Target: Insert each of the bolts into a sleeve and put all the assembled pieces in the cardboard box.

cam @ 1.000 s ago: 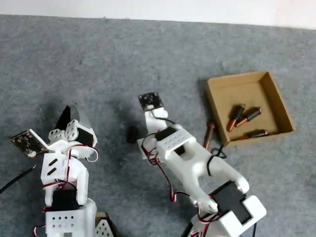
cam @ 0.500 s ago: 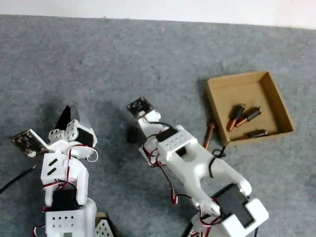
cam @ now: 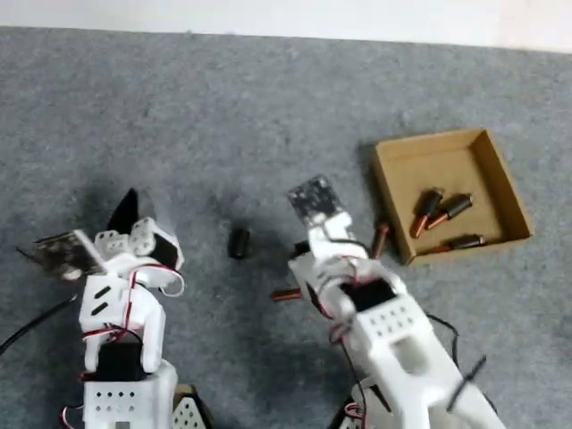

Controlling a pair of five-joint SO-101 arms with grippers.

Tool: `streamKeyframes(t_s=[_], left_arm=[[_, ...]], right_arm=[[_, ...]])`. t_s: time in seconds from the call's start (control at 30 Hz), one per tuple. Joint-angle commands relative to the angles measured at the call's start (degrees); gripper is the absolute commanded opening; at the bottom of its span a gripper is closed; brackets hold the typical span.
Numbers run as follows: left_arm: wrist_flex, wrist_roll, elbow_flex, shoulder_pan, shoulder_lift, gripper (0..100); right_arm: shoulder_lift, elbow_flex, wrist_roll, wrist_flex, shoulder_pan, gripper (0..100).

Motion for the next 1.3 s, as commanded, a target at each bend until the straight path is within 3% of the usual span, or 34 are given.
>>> streamKeyframes(t_s=[0.0, 0.2, 0.4, 0.53, 0.67, 0.97, 1.03, 1.17, 1.27], left_arm=[[5.1, -14.5, 0.5, 6.1, -0.2, 1], [20.8, -33.3, -5.7, 10.0, -0.1, 1], [23.4, -34.3, -7.0, 10.4, 0.0, 1], [23.5, -39.4, -8.2, 16.0, 3.7, 1], [23.2, -42.2, -15.0, 22.3, 19.4, 1], [23.8, -50.8, -40.4, 34.8, 69.2, 1], [27.3, -53.5, -45.6, 36.5, 75.3, 3], [35.1, -63.7, -53.1, 39.7, 83.0, 20], [35.8, -67.1, -54.8, 40.5, 86.4, 21]], right_arm=[[-12.0, 3.4, 0.5, -2.4, 3.4, 0.5], [-30.2, 14.1, 0.8, -3.9, 6.8, 0.5], [-45.4, 20.2, 0.8, 3.6, 10.5, 0.5], [-54.7, 21.0, 0.5, 10.8, 12.0, 0.5], [-57.0, 21.7, 0.4, 14.7, 14.1, 0.5], [-57.0, 22.3, 0.4, 13.5, 18.6, 0.5], [-57.0, 22.3, 0.4, 12.2, 21.0, 0.5], [-57.0, 22.0, -4.7, 10.4, 26.0, 0.5], [-57.0, 21.8, -5.7, 10.4, 29.0, 0.5]])
